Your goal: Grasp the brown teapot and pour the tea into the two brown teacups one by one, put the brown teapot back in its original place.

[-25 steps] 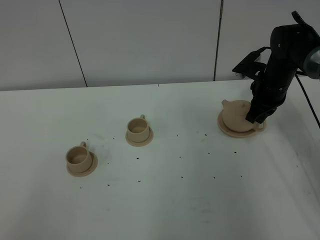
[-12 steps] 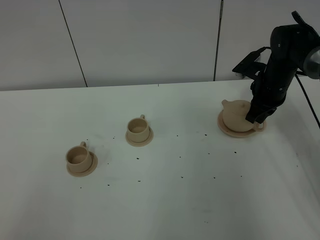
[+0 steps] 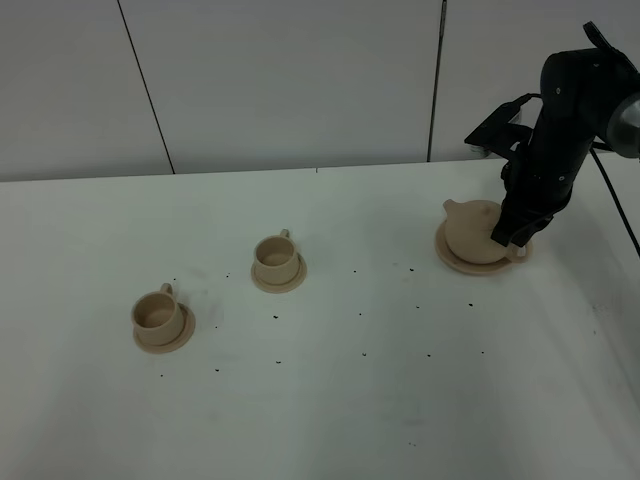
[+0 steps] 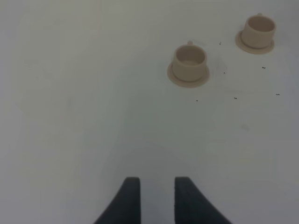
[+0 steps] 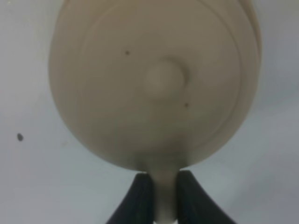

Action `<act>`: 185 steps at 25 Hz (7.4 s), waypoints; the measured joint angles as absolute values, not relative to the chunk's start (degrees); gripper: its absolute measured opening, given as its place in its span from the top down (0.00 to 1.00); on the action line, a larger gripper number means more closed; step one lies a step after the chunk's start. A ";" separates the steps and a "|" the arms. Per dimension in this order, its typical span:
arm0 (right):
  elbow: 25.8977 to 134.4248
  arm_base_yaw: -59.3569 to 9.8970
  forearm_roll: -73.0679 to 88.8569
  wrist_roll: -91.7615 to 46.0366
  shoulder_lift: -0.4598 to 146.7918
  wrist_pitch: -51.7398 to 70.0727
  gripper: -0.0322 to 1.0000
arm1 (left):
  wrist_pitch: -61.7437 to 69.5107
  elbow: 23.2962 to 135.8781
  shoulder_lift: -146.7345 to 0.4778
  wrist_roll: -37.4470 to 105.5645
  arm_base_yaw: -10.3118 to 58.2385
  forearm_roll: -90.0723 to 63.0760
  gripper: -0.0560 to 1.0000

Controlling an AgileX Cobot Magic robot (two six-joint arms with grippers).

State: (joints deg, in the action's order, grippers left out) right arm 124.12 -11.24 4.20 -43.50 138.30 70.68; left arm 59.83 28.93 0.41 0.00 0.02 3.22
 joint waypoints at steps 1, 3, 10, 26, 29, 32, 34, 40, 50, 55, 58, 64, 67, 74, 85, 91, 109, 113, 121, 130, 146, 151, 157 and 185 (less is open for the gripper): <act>124.12 -11.24 4.20 -43.50 138.30 70.68 0.87 | 59.83 28.93 0.41 0.00 0.02 3.22 0.71; 124.12 -11.24 4.20 -43.50 138.30 70.68 0.87 | 59.83 28.93 0.41 0.00 0.02 3.22 0.71; 124.12 -11.24 4.20 -43.50 138.30 70.68 0.87 | 59.83 28.93 0.41 0.00 0.02 3.22 0.71; 124.12 -11.24 4.20 -43.50 138.30 70.68 0.87 | 59.83 28.93 0.41 0.00 0.02 3.22 0.71; 124.12 -11.24 4.20 -43.50 138.30 70.68 0.87 | 59.83 28.93 0.41 0.00 0.02 3.22 0.71; 124.12 -11.24 4.20 -43.50 138.30 70.68 0.87 | 59.83 28.93 0.41 0.00 0.02 3.22 0.71; 124.26 -11.24 4.20 -43.50 138.30 70.68 0.87 | 59.83 28.93 0.41 0.00 0.02 3.22 0.71; 126.79 -11.24 4.47 -43.50 138.35 70.71 0.87 | 59.83 28.93 0.41 0.00 0.02 3.22 0.71; 127.66 -11.24 6.00 -43.50 138.36 70.55 0.87 | 59.83 28.93 0.41 0.00 0.02 3.22 0.71; 127.66 -11.24 6.00 -43.50 138.36 70.55 0.87 | 59.83 28.93 0.41 0.00 0.02 3.22 0.71; 127.66 -11.24 6.28 -43.50 138.36 70.55 0.87 | 59.83 28.93 0.41 0.00 0.02 3.22 0.71; 127.66 -11.96 7.26 -43.50 138.10 70.55 0.87 | 59.83 28.93 0.41 0.00 0.02 3.22 0.71; 127.66 -13.26 7.33 -43.45 136.96 70.66 0.87 | 59.83 28.93 0.41 0.00 0.02 3.22 0.71; 127.66 -18.17 7.34 -43.45 133.12 70.66 0.87 | 59.83 28.93 0.41 0.00 0.02 3.22 0.71; 127.66 -29.39 6.56 -43.15 132.92 70.73 0.87 | 59.83 28.93 0.41 0.00 0.02 3.22 0.71; 127.66 -35.32 4.48 -42.32 132.92 70.73 0.87 | 59.83 28.93 0.41 0.00 0.02 3.22 0.71; 127.66 -45.00 3.96 -33.04 132.92 70.73 0.87 | 59.83 28.93 0.41 0.00 0.02 3.22 0.71; 127.66 -45.70 4.15 -30.55 132.92 70.67 0.87 | 59.83 28.93 0.41 0.00 0.02 3.22 0.71; 127.66 -45.98 3.77 -27.30 132.92 68.94 0.87 | 59.83 28.93 0.41 0.00 0.02 3.22 0.71; 127.66 -46.03 1.39 -25.54 135.08 66.47 0.87 | 59.83 28.93 0.41 0.00 0.02 3.22 0.71; 142.15 -46.54 0.00 -26.86 143.82 70.68 0.87 | 59.83 28.93 0.41 0.00 0.02 3.22 0.71; 142.36 -49.00 -7.71 -28.49 144.04 70.59 0.87 | 59.83 28.93 0.41 0.00 0.02 3.22 0.71; 142.36 -51.05 -12.64 -30.30 144.04 68.72 0.87 | 59.83 28.93 0.41 0.00 0.02 3.22 0.71; 142.36 -54.12 -25.52 -35.99 144.08 64.61 0.87 | 59.83 28.93 0.41 0.00 0.02 3.22 0.71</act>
